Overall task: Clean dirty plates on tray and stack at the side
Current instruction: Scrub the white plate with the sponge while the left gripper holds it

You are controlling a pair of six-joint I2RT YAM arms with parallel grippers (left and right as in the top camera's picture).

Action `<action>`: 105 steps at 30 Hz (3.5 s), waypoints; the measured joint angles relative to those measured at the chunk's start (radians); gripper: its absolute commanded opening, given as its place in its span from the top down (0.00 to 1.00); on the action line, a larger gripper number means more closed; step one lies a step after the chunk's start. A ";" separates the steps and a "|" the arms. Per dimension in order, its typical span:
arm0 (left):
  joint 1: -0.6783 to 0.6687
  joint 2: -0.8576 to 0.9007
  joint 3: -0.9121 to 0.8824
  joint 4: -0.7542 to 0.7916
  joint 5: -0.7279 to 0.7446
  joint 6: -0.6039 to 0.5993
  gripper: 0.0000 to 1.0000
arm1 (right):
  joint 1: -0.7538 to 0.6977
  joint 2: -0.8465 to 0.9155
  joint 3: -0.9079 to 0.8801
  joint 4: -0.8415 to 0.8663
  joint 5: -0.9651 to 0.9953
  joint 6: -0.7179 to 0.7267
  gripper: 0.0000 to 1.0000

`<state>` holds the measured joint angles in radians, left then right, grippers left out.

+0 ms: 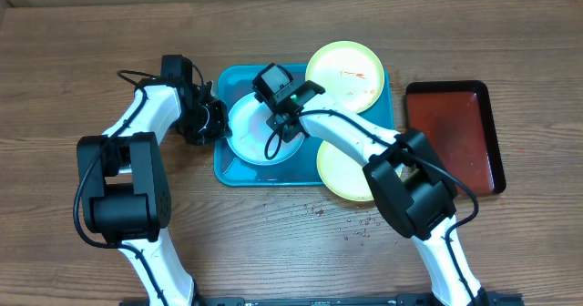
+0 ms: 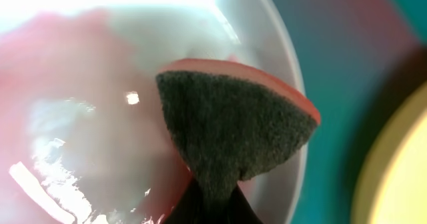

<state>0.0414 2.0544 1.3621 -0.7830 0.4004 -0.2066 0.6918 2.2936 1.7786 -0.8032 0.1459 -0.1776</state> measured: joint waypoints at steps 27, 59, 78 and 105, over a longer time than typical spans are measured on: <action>0.002 0.000 0.000 -0.005 -0.004 0.005 0.96 | 0.016 -0.006 -0.004 0.020 -0.075 -0.003 0.96; 0.002 0.000 0.000 0.014 -0.008 0.003 0.96 | 0.018 -0.006 -0.004 -0.045 -0.291 0.208 0.96; 0.002 0.000 0.000 0.020 -0.008 0.003 0.96 | 0.000 0.008 -0.013 0.270 -0.083 0.211 0.96; 0.002 0.000 0.000 0.051 -0.017 0.002 0.80 | -0.104 -0.099 0.173 -0.187 -0.341 0.246 0.96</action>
<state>0.0429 2.0544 1.3621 -0.7315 0.3832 -0.2043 0.5880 2.1948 1.9514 -0.9897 -0.1951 0.0681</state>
